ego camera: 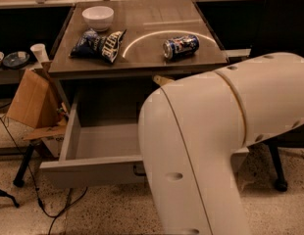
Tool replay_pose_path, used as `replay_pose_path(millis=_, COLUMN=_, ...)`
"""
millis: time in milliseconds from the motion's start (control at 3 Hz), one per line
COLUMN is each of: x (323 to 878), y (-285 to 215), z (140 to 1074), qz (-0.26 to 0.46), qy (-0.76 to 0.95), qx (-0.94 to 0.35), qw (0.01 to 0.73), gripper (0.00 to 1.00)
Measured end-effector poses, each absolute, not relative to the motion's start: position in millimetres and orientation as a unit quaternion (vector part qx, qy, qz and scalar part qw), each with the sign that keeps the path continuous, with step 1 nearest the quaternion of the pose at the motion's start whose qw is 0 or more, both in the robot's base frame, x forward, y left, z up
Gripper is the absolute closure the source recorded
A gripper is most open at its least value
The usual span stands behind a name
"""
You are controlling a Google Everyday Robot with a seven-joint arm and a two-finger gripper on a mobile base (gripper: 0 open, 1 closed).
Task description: Pick apple from top drawer and place on counter
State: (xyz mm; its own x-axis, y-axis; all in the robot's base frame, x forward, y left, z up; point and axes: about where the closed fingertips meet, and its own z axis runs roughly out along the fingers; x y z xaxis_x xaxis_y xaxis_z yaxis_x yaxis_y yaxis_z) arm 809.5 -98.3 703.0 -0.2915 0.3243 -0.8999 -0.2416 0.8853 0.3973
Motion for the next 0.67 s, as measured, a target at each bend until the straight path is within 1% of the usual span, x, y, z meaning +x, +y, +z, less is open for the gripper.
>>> replay_pose_path(millis=333, x=807, y=-99, z=706, qz=0.236, qy=0.769, qx=0.026, qw=0.593, gripper=0.0)
replay_pose_path(millis=667, x=784, y=-105, z=699, qz=0.222, qy=0.784, qx=0.01, qw=0.58, gripper=0.0)
